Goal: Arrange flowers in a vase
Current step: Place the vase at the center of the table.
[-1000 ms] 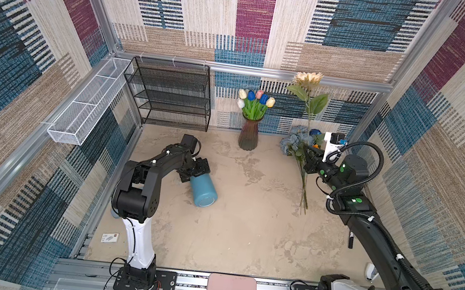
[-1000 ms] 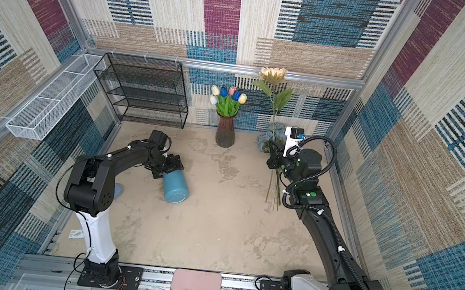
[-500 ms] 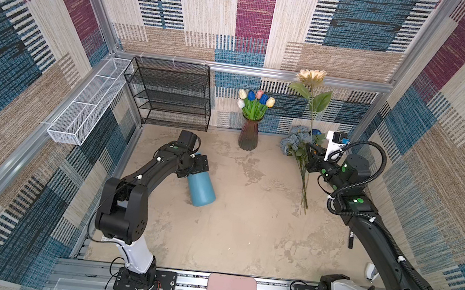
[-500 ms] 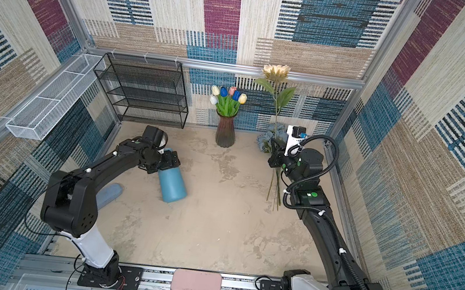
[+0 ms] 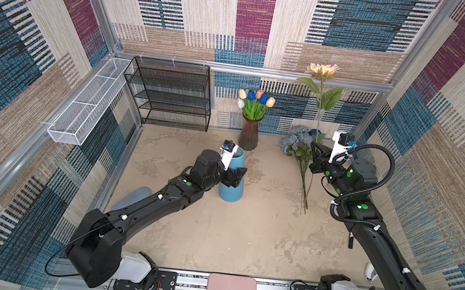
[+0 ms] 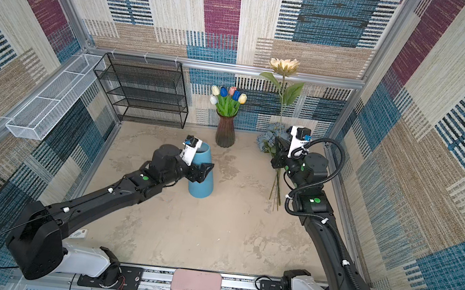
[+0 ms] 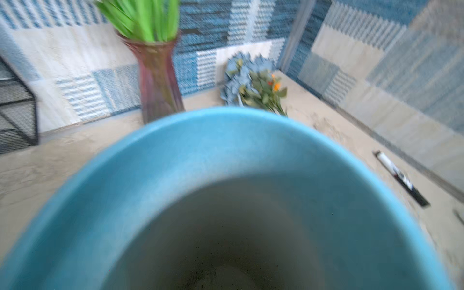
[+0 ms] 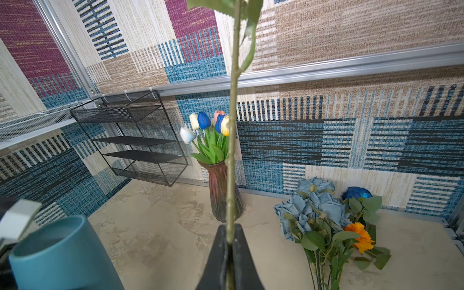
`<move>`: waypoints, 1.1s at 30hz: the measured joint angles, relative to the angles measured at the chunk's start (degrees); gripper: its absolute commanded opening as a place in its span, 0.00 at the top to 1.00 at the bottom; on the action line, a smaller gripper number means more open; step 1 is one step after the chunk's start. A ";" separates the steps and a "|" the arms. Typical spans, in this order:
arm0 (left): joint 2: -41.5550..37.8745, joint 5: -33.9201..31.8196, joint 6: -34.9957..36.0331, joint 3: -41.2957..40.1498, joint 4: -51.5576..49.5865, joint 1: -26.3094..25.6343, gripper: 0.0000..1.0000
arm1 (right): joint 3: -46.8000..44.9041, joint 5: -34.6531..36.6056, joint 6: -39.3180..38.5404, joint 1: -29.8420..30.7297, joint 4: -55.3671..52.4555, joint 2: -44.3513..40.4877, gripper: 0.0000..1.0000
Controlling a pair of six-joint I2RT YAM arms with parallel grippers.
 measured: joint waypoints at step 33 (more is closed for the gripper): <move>24.22 -2.16 13.27 -11.41 53.51 -8.33 0.12 | -4.74 -7.19 -0.57 0.02 6.97 -2.60 1.00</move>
